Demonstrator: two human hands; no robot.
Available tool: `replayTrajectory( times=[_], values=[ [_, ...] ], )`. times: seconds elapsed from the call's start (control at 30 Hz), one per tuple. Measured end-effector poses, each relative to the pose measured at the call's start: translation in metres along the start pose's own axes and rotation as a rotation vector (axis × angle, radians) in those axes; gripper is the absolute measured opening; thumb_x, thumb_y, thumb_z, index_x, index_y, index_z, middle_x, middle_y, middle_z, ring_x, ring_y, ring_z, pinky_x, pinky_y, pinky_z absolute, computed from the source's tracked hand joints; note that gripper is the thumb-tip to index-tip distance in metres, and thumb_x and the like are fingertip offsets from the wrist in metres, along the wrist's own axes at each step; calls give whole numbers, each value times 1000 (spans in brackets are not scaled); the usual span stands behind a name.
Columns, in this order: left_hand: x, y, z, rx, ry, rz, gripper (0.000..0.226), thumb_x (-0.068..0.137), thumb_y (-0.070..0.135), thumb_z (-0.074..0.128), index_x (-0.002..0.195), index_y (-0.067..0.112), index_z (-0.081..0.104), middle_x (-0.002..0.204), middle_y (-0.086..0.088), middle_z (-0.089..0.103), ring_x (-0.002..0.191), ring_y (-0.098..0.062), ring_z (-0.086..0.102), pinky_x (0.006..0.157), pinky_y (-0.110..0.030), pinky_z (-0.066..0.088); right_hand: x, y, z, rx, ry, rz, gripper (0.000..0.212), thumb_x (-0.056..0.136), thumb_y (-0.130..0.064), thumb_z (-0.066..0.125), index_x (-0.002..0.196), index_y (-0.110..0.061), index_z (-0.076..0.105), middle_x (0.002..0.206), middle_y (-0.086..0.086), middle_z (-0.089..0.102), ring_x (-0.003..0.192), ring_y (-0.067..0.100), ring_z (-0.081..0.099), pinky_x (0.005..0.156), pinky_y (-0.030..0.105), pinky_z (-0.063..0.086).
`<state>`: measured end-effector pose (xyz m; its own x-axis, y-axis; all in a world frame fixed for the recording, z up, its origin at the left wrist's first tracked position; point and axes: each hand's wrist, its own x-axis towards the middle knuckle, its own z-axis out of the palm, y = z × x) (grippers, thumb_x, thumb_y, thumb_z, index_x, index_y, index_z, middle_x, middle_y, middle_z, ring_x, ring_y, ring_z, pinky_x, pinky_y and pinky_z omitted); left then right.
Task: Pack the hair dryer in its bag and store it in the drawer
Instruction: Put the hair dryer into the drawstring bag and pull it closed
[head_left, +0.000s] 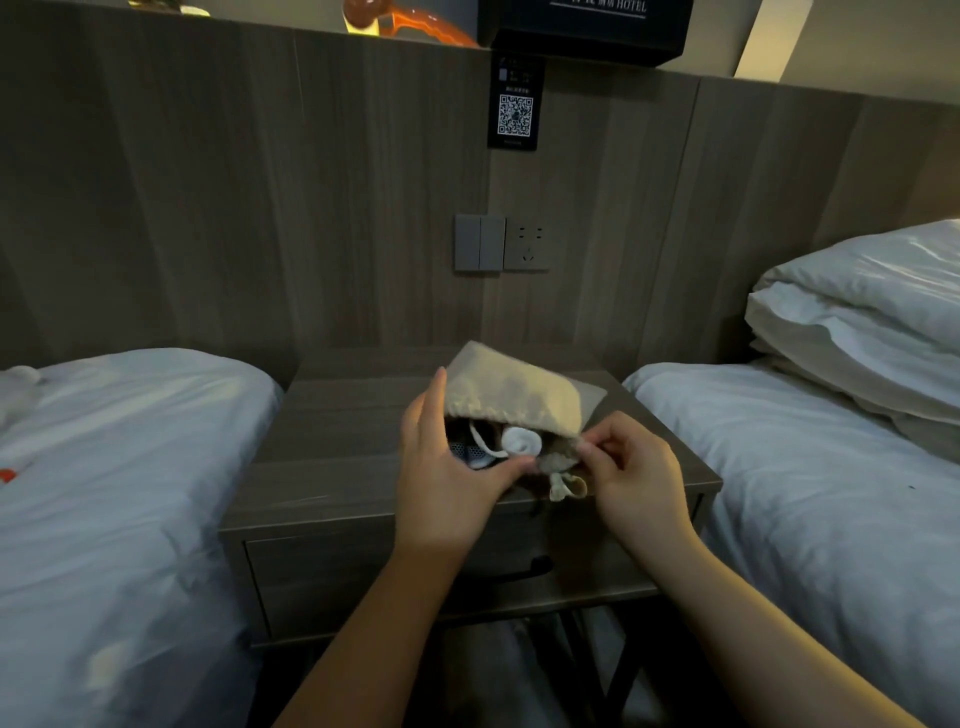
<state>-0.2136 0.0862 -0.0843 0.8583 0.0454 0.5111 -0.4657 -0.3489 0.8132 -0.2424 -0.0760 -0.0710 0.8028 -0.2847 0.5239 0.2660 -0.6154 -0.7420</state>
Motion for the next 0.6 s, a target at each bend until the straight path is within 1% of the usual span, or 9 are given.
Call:
replayTrajectory(
  times=[0.07,0.13,0.17,0.23,0.33,0.4,0.5,0.53,0.6],
  values=[
    [5,-4,-7,69,-67,20,104,60,32,85,144,31,25,147,11,26,131,-2,28,106,-22,28,3,3,-2,-13,14,12,16,84,-15,64,71,-22,59,71,-5,65,68,6,61,60,20,46],
    [9,-8,-16,117,-161,50,95,64,26,84,143,28,31,150,9,29,135,-4,27,108,-19,23,6,4,-3,-45,-67,26,6,84,-20,64,83,-22,59,86,-6,63,79,6,60,73,30,51],
    [11,-11,-21,143,-172,52,88,67,22,82,141,26,35,149,7,34,134,-5,31,106,-16,23,8,4,-2,-63,-135,15,14,83,-24,66,93,-24,57,98,-7,59,89,7,57,82,32,50],
    [16,-17,-29,231,-129,24,71,75,20,75,138,23,43,140,5,48,126,-9,43,99,-16,30,10,1,1,-88,-285,-27,46,77,-33,71,116,-28,47,121,-9,43,113,7,44,100,29,39],
    [20,-25,-35,372,-57,1,52,80,30,70,129,22,54,123,0,63,113,-17,57,91,-26,42,16,-5,9,-109,-431,-74,83,69,-40,76,138,-27,31,137,-9,29,130,9,30,109,28,27],
    [22,-24,-34,393,-50,6,46,80,34,70,123,22,59,115,-1,67,108,-19,60,87,-29,46,22,-2,12,-150,-523,-88,96,66,-42,79,143,-31,23,151,-2,21,141,16,19,116,37,23],
    [24,-19,-29,393,-53,-32,51,80,41,67,127,25,55,116,2,66,107,-16,60,86,-29,47,29,3,9,-228,-655,-71,106,63,-39,81,145,-41,13,159,0,2,147,19,-3,118,45,16],
    [25,-17,-27,401,-52,-36,52,81,43,66,128,25,54,117,3,66,107,-16,59,87,-29,47,29,4,6,-237,-682,-49,107,63,-38,81,145,-43,11,159,0,-1,147,20,-4,118,45,16],
    [26,-16,-21,427,-39,-25,46,82,42,65,124,24,57,116,1,66,106,-16,60,85,-27,45,29,7,1,-209,-681,4,105,65,-34,81,144,-44,12,159,-1,0,146,19,5,117,43,23]
  ],
)
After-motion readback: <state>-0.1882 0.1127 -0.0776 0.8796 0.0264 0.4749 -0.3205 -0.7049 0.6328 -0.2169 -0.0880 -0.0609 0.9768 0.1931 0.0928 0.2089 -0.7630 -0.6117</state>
